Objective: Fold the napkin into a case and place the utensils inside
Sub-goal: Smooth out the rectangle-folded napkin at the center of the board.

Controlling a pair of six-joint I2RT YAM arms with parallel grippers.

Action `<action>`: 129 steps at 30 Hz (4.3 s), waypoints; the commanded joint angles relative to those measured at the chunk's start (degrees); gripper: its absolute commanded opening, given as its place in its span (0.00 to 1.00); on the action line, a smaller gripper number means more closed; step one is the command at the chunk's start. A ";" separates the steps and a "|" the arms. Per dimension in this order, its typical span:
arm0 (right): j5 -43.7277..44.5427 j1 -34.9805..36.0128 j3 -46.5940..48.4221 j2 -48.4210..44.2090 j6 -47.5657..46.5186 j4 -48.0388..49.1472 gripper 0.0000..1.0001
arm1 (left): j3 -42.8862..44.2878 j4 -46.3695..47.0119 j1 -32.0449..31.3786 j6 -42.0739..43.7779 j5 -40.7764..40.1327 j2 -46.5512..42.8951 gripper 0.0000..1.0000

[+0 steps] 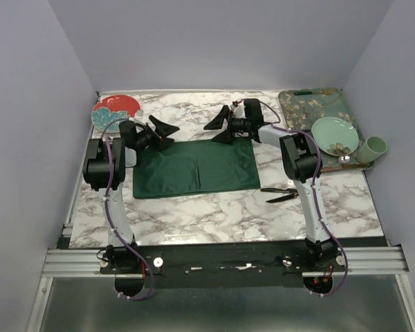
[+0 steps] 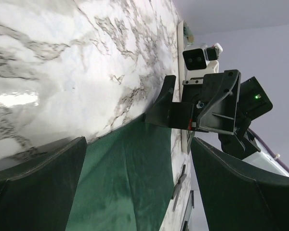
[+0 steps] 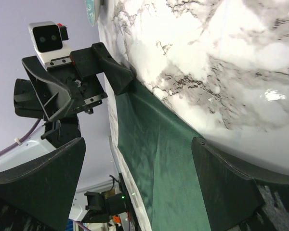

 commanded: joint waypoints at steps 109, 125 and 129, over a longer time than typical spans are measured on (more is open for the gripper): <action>-4.89 -13.75 -7.91 -3.78 -5.72 -10.29 1.00 | -0.71 -35.15 5.19 26.56 -0.78 -6.80 0.99; -2.19 -12.69 -7.56 -21.43 -26.52 -25.75 0.98 | 2.20 -63.48 8.26 47.72 -13.77 -30.61 0.98; 5.12 -12.52 -8.96 -24.61 -33.75 -36.12 0.96 | 0.26 -73.54 9.14 54.59 -22.48 -35.54 0.80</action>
